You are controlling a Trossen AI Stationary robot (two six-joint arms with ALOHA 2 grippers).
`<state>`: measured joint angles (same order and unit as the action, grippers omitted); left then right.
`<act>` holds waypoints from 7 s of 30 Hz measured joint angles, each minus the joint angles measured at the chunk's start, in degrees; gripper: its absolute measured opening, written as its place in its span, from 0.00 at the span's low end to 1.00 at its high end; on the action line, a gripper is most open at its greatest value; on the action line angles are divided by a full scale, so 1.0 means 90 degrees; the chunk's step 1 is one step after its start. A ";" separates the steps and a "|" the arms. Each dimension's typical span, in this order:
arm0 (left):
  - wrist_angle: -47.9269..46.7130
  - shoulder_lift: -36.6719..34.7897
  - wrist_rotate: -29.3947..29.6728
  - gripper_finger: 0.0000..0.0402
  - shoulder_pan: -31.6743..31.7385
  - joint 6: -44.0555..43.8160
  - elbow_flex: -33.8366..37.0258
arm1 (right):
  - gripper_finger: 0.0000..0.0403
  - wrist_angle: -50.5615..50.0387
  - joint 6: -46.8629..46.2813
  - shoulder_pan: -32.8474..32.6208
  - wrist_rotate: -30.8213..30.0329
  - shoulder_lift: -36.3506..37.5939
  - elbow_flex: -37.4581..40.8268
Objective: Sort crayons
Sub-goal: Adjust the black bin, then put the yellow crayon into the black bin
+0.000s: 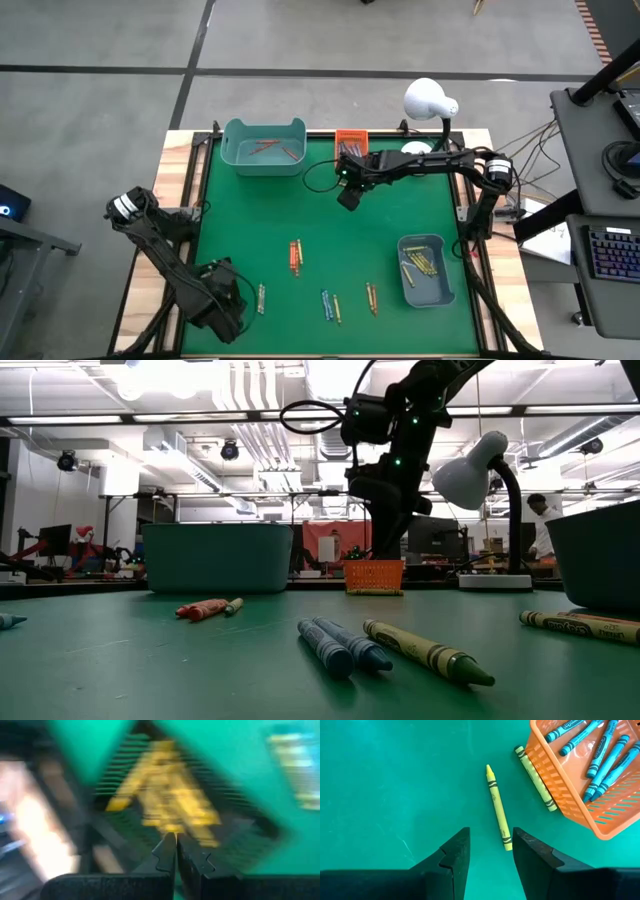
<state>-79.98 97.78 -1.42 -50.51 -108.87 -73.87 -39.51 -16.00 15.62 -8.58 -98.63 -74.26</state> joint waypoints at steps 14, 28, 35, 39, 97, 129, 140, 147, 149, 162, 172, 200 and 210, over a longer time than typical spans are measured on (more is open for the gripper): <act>0.1991 0.0039 -0.0687 0.00 -0.0140 0.0209 0.0622 | 0.33 0.0095 0.0009 -0.0194 0.0001 0.0000 0.0000; 0.1769 0.0039 -0.1788 0.00 -0.0498 -0.0058 0.0647 | 0.33 0.0117 0.0012 -0.0291 0.0001 0.0000 0.0000; 0.1439 0.0039 -0.2060 0.00 -0.0565 -0.0289 0.0647 | 0.33 0.0117 0.0012 -0.0291 0.0001 0.0000 0.0000; 0.1286 0.0035 -0.2105 0.00 -0.0571 -0.0268 0.0517 | 0.33 0.0117 0.0014 -0.0291 0.0001 0.0000 0.0000; -0.0977 -0.0123 0.3418 0.00 -0.0538 0.0421 -0.0740 | 0.33 -0.0065 0.0349 -0.0166 0.0005 0.0049 -0.0014; -0.0875 -0.0763 0.7172 0.00 0.0390 0.0888 0.0642 | 0.33 0.0067 0.2701 0.0641 0.0785 -0.0891 0.0046; -0.0875 -0.0763 0.7282 0.00 0.0520 0.0997 0.0642 | 0.33 0.0280 0.2680 0.0644 0.0751 -0.0961 -0.0117; -0.0872 -0.0760 0.7338 0.00 0.0600 0.1045 0.0644 | 0.33 0.0401 0.2680 0.0644 0.0596 -0.1194 -0.0110; -0.0843 -0.0760 0.7433 0.00 0.0601 0.1046 0.0651 | 0.33 0.0424 0.2671 0.0644 0.0600 -0.1231 -0.0114; -0.0222 -0.0755 0.7920 0.00 0.0594 0.1202 0.0671 | 0.04 0.0319 0.2752 0.0639 0.1102 -0.1225 -0.0142; 0.1562 -0.0755 0.7737 0.00 0.0601 0.4466 -0.0067 | 0.02 0.0329 0.2701 0.0146 0.2497 -0.0343 0.0161; 0.7621 -0.3811 0.5841 0.00 0.1937 1.0733 0.2955 | 0.02 0.8451 0.1840 -0.1730 0.2955 0.1149 0.2800; 1.6571 -0.2820 0.4940 0.05 0.2008 1.2956 0.5941 | 0.02 0.9057 0.1892 -0.1931 0.3007 0.0529 0.2354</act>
<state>69.16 72.39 43.05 -32.45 7.73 -20.41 42.01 1.03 -1.76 18.48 -93.87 -53.07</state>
